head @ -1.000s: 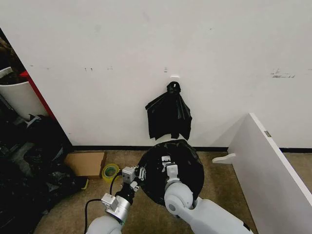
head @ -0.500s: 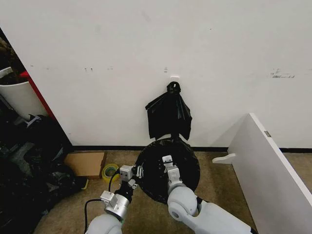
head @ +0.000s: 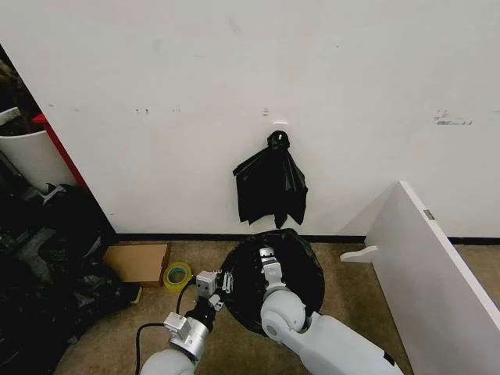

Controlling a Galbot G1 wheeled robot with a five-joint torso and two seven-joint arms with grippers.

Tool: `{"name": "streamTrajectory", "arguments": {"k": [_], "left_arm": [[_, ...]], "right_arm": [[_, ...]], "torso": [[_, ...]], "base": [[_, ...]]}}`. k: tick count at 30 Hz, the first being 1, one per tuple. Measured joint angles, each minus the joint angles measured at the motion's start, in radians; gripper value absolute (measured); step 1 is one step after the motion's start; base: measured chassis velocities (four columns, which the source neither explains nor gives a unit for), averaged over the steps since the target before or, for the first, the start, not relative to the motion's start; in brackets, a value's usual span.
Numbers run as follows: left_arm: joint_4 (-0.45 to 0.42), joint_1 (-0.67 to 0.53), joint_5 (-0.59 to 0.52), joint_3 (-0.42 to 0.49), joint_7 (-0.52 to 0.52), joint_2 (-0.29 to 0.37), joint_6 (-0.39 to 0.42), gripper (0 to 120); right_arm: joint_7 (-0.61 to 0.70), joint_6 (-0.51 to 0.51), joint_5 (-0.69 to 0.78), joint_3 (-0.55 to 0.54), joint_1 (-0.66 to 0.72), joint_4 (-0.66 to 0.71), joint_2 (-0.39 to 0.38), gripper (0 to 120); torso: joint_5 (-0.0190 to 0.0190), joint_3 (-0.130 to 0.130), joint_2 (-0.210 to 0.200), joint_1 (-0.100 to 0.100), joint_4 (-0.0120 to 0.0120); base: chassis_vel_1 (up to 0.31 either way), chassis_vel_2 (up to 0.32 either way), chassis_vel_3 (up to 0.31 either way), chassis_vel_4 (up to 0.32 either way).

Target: Place the garbage bag over the trash bin.

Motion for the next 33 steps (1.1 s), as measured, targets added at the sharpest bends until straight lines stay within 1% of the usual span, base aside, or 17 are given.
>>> {"name": "streamTrajectory", "arguments": {"k": [4,11,15,22,25,29,33], "left_arm": [[0.007,-0.01,-0.002,0.0,-0.006,0.002,0.001,1],[0.013,-0.035,-0.014,0.002,-0.026,0.014,0.034,1],[0.013,-0.038,-0.021,0.001,-0.026,0.017,0.037,1],[0.007,-0.027,-0.032,0.004,-0.015,0.019,0.042,1],[0.001,-0.022,-0.037,0.005,-0.012,0.022,0.048,1],[-0.011,-0.022,-0.054,0.012,-0.008,0.024,0.057,1],[-0.016,-0.023,-0.058,0.014,-0.005,0.024,0.059,1]], "right_arm": [[0.0,-0.003,0.009,0.001,-0.014,0.044,-0.014,0],[-0.003,-0.046,-0.111,-0.015,-0.055,0.115,-0.048,0],[0.004,-0.049,-0.152,-0.016,-0.064,0.126,-0.049,0],[0.008,-0.046,-0.163,-0.014,-0.031,0.081,-0.037,0],[0.007,-0.047,-0.16,-0.017,-0.007,0.036,-0.025,0],[0.009,-0.061,-0.133,-0.028,0.013,-0.007,-0.015,0],[0.019,-0.064,-0.099,-0.027,0.018,-0.02,-0.013,0]], "torso": [[0.0,0.0,0.0,0.0,0.0],[0.0,0.0,0.0,0.0,-0.0002],[0.0,0.0,0.0,0.0,0.0],[0.0,0.0,0.0,0.0,0.0001],[0.0,0.0,0.0,0.0,0.0],[0.0,0.0,0.0,0.0,0.0001],[0.0,0.0,0.0,0.0,-0.0001]], "base": [[0.0,0.0,0.0,0.0],[0.0,0.0,0.0,0.0],[0.0,0.0,0.0,0.0],[0.0,0.0,0.0,0.0],[0.0,0.0,0.0,0.0],[0.0,0.0,0.0,0.0],[0.0,0.0,0.0,0.0]]}}
